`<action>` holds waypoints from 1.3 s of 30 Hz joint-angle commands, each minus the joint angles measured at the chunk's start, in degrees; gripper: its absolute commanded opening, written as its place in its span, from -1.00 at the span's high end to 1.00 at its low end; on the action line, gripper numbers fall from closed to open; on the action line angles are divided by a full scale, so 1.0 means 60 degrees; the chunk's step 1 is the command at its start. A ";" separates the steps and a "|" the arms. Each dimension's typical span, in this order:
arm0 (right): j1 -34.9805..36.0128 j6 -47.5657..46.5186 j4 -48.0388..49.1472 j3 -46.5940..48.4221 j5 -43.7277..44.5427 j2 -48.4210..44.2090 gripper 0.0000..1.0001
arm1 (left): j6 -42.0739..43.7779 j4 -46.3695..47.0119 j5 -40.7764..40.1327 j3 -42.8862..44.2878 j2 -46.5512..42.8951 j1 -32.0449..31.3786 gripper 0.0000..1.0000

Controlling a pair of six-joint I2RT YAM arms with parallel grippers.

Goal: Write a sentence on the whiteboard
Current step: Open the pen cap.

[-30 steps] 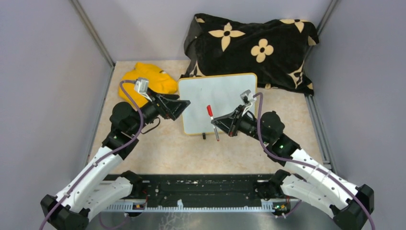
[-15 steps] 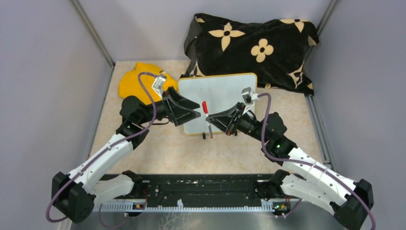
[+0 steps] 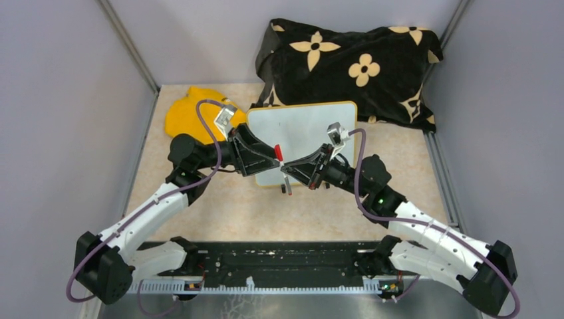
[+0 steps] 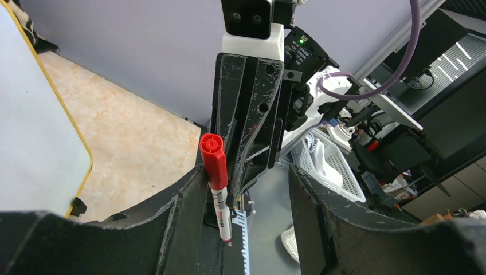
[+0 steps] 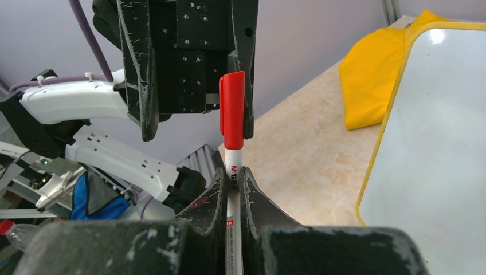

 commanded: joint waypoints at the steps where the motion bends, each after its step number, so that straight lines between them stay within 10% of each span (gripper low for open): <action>1: 0.0159 -0.0104 0.0620 0.0470 -0.0071 0.0040 1.00 | -0.0035 0.0608 0.0386 0.0247 0.0133 -0.0109 -0.19; 14: 0.0378 -0.0338 0.0452 0.0587 -0.0083 0.0278 1.00 | -0.0064 0.0991 0.0444 0.0201 0.0302 -0.0215 0.20; 24: 0.0453 -0.0324 0.0169 0.0576 -0.0257 0.0273 1.00 | 0.0148 0.0999 0.0266 -0.0027 0.0115 -0.0244 1.00; 30: 0.0446 0.0397 0.0636 0.0314 -0.0329 0.0223 -0.09 | 0.0177 0.1100 0.0084 -0.0208 -0.0152 -0.0237 1.00; 39: 0.0450 0.1286 0.1707 0.0413 -0.0419 0.0844 -0.22 | -0.0006 0.1309 0.0092 -0.0324 -0.0201 -0.0235 1.00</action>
